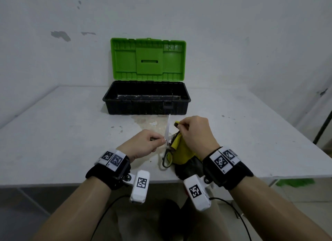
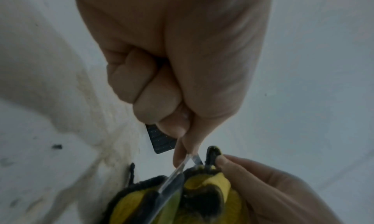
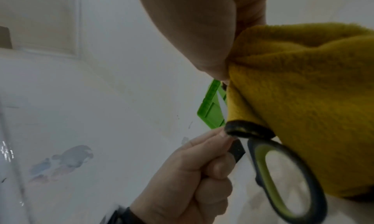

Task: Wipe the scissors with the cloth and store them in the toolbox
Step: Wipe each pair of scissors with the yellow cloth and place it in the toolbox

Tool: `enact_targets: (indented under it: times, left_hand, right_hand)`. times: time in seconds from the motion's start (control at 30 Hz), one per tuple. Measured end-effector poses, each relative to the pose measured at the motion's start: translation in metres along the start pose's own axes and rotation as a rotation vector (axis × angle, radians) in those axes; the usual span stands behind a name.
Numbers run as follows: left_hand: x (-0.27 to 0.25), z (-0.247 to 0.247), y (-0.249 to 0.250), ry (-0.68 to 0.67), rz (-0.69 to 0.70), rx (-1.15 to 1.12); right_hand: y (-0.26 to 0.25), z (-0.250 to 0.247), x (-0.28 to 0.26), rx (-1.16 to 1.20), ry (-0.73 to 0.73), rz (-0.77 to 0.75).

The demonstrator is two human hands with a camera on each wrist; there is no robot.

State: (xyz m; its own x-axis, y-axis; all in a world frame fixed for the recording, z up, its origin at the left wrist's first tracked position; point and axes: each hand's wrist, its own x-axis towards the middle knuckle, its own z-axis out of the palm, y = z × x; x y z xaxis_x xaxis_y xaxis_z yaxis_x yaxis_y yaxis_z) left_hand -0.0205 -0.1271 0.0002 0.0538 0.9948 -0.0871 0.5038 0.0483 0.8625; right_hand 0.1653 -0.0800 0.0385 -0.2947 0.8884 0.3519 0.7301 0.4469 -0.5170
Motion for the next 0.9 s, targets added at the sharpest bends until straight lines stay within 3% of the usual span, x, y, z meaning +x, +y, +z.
enact_targets:
  times: [0.2, 0.37, 0.5, 0.67, 0.77, 0.9]
  left_hand:
    - [0.003, 0.004, 0.002, -0.014, -0.063, -0.069]
    - [0.001, 0.001, -0.002, -0.127, -0.257, -0.391]
    - [-0.003, 0.002, 0.002, -0.209, -0.216, -0.277]
    - [-0.005, 0.004, 0.006, -0.191, -0.186, -0.207]
    - [-0.004, 0.0, 0.004, -0.135, -0.205, -0.195]
    - [-0.005, -0.001, 0.007, -0.16, -0.175, -0.181]
  right_hand:
    - [-0.005, 0.004, -0.006, -0.013, -0.095, -0.031]
    - [0.002, 0.002, -0.005, -0.088, -0.231, -0.343]
    - [0.005, 0.006, -0.003, -0.148, -0.231, -0.34]
    - [0.011, 0.007, 0.005, -0.062, -0.033, -0.171]
    - [0.007, 0.006, -0.007, 0.0, -0.043, -0.273]
    - [0.003, 0.013, -0.021, -0.092, -0.132, -0.403]
